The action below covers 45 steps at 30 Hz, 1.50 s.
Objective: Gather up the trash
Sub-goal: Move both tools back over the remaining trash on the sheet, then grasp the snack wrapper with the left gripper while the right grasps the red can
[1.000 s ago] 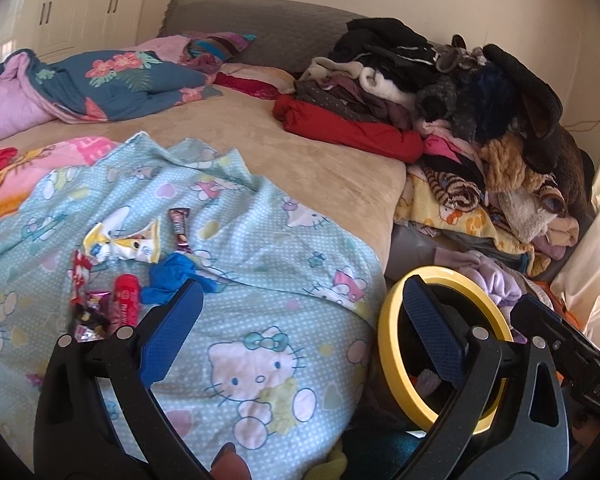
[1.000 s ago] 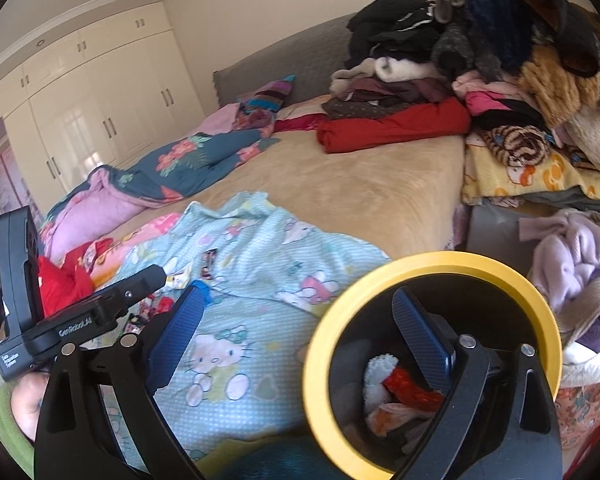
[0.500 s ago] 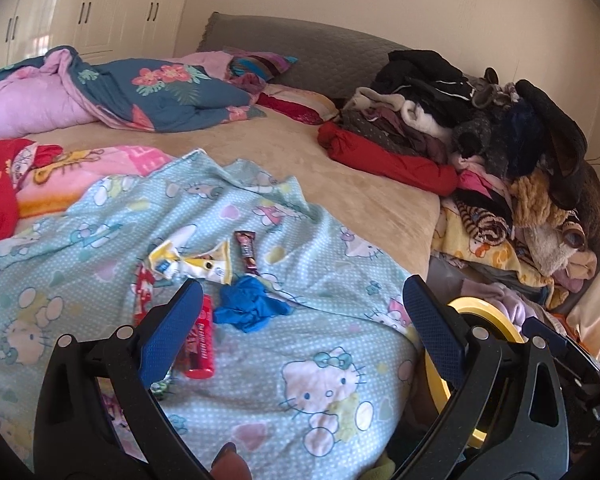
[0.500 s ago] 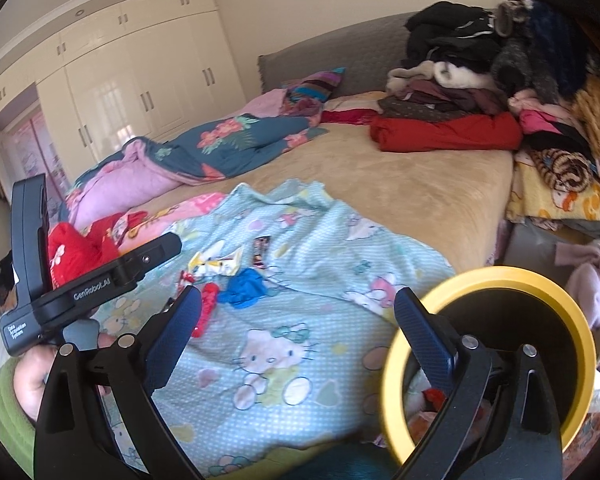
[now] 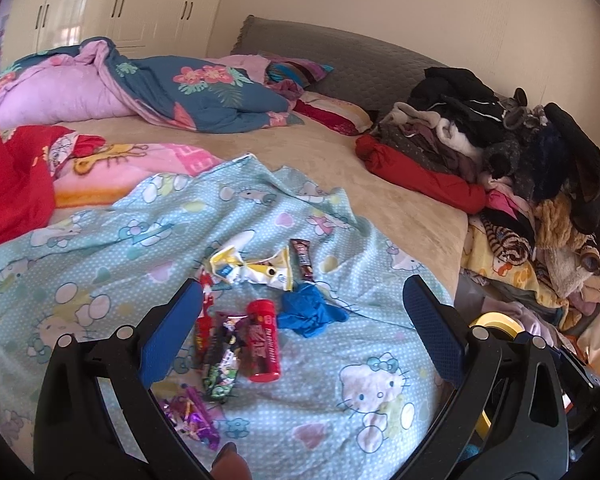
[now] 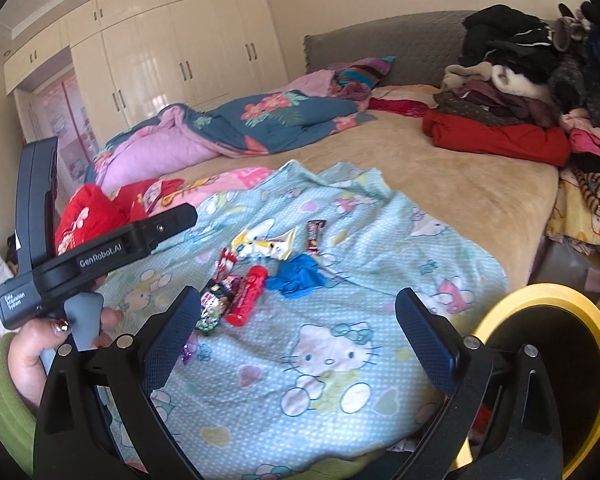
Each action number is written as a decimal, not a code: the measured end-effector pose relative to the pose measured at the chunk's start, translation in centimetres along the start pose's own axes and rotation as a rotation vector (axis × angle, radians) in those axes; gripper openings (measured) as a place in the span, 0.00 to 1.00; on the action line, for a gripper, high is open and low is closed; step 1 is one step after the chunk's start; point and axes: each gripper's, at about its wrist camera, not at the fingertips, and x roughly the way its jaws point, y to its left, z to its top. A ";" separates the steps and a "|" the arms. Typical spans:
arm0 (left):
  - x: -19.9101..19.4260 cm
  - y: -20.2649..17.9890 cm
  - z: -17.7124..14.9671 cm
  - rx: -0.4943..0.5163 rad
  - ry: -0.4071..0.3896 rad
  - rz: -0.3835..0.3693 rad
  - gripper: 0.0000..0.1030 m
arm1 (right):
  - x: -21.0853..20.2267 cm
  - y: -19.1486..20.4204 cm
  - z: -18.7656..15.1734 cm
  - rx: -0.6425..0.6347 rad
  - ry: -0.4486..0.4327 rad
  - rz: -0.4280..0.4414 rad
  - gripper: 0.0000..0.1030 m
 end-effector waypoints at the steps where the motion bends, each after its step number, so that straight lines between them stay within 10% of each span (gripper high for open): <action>1: -0.1 0.4 0.0 -0.005 0.000 0.005 0.89 | 0.3 0.3 0.0 -0.004 0.007 0.006 0.92; 14: 0.3 7.0 -1.2 -0.093 0.085 0.078 0.89 | 5.6 3.2 -0.7 -0.052 0.109 0.060 0.92; 22: 1.6 9.5 -2.7 -0.108 0.217 0.030 0.55 | 10.1 4.5 -1.7 -0.060 0.195 0.081 0.92; 32: 3.4 9.4 -3.7 -0.098 0.304 -0.076 0.27 | 14.6 5.0 -2.6 -0.055 0.283 0.145 0.65; 45: 5.9 9.6 -5.3 -0.074 0.423 -0.119 0.27 | 18.7 4.3 -2.1 0.014 0.357 0.254 0.46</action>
